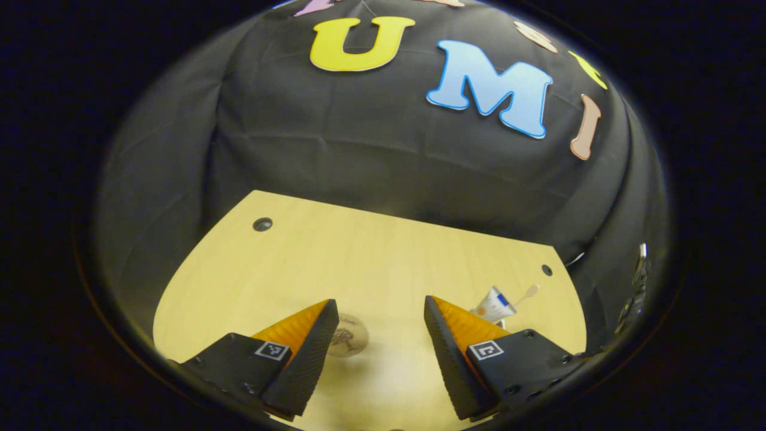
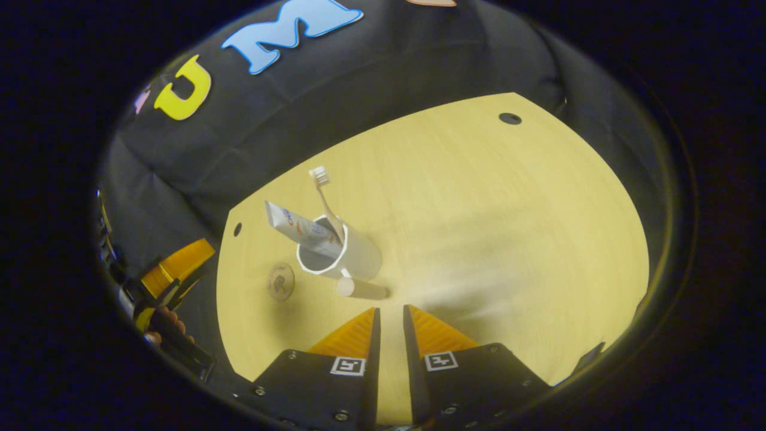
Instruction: Put the toothbrush and toothpaste on the desktop into the cup, then pick up the cup and place it on the coaster on the desktop.
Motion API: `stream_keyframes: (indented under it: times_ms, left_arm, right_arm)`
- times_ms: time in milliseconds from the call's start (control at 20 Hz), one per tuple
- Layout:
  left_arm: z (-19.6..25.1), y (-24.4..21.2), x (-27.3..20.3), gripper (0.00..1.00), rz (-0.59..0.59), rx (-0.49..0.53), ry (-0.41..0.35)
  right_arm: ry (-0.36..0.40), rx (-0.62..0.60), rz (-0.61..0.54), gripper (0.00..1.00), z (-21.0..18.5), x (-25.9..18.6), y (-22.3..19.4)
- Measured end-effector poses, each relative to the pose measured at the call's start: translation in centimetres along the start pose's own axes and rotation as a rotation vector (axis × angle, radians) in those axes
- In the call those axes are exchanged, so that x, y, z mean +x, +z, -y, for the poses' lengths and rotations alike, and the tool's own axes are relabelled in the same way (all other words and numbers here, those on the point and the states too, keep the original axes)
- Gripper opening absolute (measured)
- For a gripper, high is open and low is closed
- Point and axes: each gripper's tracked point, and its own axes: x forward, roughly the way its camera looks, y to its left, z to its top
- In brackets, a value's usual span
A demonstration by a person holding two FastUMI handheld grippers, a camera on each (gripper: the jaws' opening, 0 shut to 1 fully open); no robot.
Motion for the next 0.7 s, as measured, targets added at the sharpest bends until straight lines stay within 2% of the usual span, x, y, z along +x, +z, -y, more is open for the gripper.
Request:
stream_keyframes:
  times_ms: [50,150,250,300,550,700]
  left_arm:
    - [-1.3,-0.7,-0.7,0.93,-0.012,-0.006,0.015]
    - [-3.7,-2.3,-1.4,0.93,-0.033,-0.024,0.053]
    - [-6.2,-3.7,-2.5,0.93,-0.06,-0.053,0.089]
    - [-7.3,-4.4,-3.0,0.93,-0.07,-0.067,0.104]
    - [-10.9,-6.4,-4.5,0.93,-0.099,-0.068,0.172]
    - [-11.8,-7.1,-4.8,0.93,-0.111,-0.083,0.188]
  right_arm:
    - [0.018,-0.025,-0.009,0.35,-0.8,0.3,0.0]
    - [0.027,-0.065,-0.039,0.42,-2.0,1.5,-0.3]
    - [0.009,-0.109,-0.045,0.43,-2.2,2.4,0.0]
    - [0.004,-0.129,-0.054,0.54,-2.4,3.0,-0.2]
    - [-0.05,-0.262,-0.101,0.55,-2.2,5.7,-0.1]
    - [-0.082,-0.357,-0.12,0.55,-2.3,6.9,0.5]
